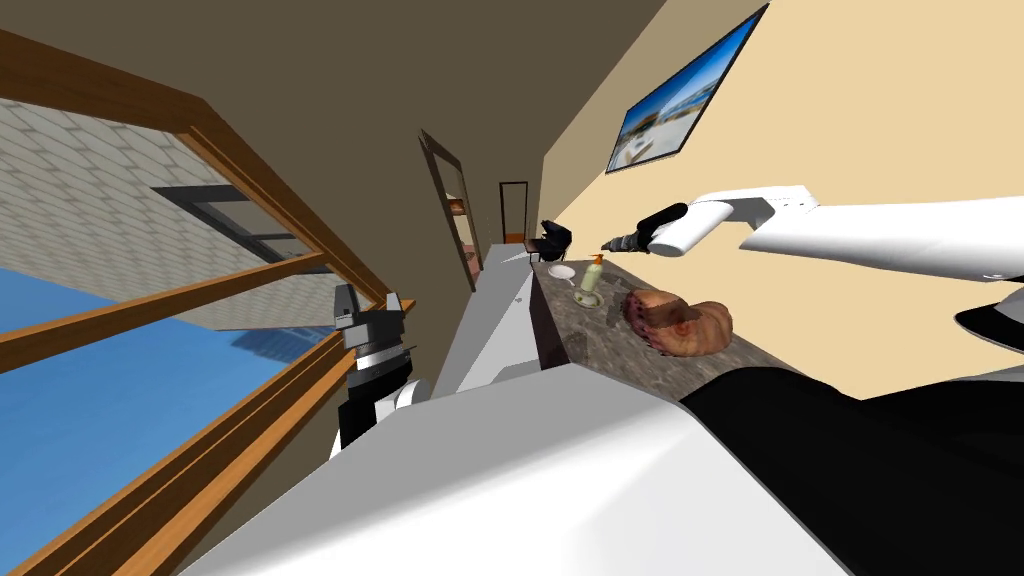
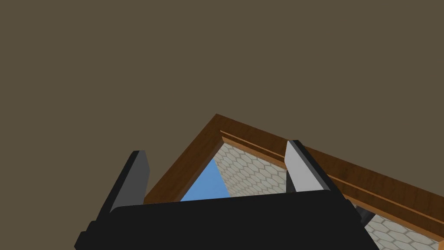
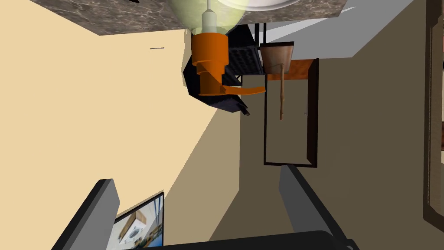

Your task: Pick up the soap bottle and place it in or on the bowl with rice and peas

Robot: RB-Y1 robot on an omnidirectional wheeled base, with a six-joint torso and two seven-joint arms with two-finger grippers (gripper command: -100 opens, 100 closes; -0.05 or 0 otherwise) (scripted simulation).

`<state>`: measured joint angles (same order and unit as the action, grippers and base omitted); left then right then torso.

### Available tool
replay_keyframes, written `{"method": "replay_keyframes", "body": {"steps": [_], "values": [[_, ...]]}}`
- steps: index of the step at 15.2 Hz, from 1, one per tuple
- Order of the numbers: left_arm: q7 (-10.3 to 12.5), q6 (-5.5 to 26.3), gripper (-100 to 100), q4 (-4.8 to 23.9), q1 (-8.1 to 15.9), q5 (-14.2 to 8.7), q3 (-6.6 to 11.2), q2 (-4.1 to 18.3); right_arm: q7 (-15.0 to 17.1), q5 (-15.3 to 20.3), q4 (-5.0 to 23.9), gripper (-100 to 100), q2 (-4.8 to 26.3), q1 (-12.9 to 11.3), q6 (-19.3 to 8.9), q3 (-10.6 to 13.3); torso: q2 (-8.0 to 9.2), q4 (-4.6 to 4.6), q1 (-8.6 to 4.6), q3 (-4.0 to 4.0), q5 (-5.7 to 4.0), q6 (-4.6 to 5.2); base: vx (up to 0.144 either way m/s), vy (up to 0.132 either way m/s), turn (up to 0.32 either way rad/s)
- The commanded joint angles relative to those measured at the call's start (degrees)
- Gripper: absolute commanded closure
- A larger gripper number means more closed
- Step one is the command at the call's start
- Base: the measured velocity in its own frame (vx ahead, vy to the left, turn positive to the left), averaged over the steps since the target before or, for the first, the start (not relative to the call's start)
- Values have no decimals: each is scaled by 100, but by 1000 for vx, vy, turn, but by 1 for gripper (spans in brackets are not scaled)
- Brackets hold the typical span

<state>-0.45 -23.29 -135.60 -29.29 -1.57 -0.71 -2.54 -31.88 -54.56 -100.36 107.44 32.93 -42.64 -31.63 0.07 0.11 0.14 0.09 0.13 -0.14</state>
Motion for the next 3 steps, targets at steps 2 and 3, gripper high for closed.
{"method": "replay_keyframes", "body": {"steps": [2,3], "values": [[0,0,0,0,0,0,0,0,0,0,0,-100,0,0,0,0,1,0,0,0,0,0,0,0,0],[0,0,0,0,0,0,0,0,0,0,0,-100,0,0,0,0,1,0,0,1,0,0,0,0,0]]}}
